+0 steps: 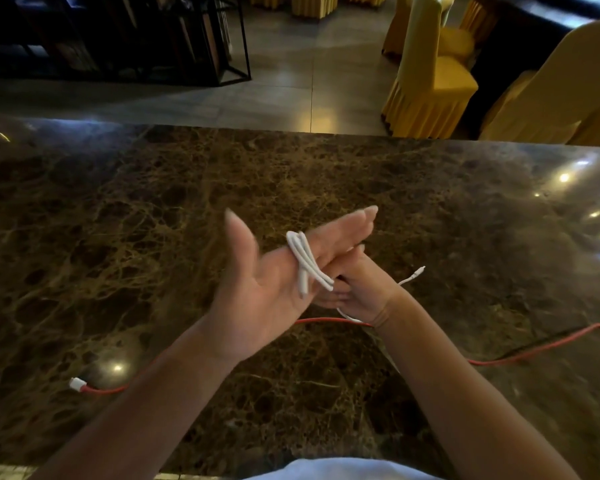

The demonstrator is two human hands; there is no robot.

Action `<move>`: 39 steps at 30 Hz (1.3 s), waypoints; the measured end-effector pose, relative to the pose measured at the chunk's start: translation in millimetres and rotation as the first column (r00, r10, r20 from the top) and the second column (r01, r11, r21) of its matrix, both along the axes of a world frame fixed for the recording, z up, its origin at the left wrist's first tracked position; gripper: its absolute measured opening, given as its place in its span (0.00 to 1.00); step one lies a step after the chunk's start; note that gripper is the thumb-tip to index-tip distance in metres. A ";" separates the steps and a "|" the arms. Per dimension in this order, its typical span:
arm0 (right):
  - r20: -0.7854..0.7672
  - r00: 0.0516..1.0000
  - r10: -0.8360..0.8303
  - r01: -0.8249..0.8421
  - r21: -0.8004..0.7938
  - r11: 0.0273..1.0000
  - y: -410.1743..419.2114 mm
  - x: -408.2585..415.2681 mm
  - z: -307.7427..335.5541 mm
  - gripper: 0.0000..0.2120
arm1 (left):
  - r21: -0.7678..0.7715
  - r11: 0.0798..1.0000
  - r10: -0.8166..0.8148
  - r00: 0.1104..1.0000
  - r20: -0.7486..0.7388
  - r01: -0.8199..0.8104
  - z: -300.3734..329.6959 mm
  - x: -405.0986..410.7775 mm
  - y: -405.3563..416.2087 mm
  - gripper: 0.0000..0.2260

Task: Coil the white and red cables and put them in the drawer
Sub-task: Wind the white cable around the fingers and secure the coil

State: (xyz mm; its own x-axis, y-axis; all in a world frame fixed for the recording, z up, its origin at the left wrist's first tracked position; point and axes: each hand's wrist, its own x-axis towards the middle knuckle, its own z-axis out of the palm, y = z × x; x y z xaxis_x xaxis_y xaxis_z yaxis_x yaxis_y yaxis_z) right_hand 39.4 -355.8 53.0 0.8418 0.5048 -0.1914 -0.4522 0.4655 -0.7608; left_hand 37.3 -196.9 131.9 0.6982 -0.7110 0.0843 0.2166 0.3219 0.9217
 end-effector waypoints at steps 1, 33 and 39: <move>0.009 1.000 0.013 -0.013 0.016 1.000 2.1 -0.4 -1.0 0.23 | -0.119 0.991 -0.079 0.992 -0.099 0.068 -1.2 2.0 1.7 0.55; 0.036 0.743 0.668 -0.024 -0.997 0.080 -11.2 -30.6 93.0 0.14 | -0.142 0.938 0.254 0.907 -0.336 -0.316 -35.2 56.6 28.0 0.52; -0.003 0.873 0.488 -0.037 -0.997 0.061 -26.8 -4.5 43.5 0.15 | -0.416 0.884 0.008 0.896 -0.444 -0.214 -6.8 64.6 58.2 0.52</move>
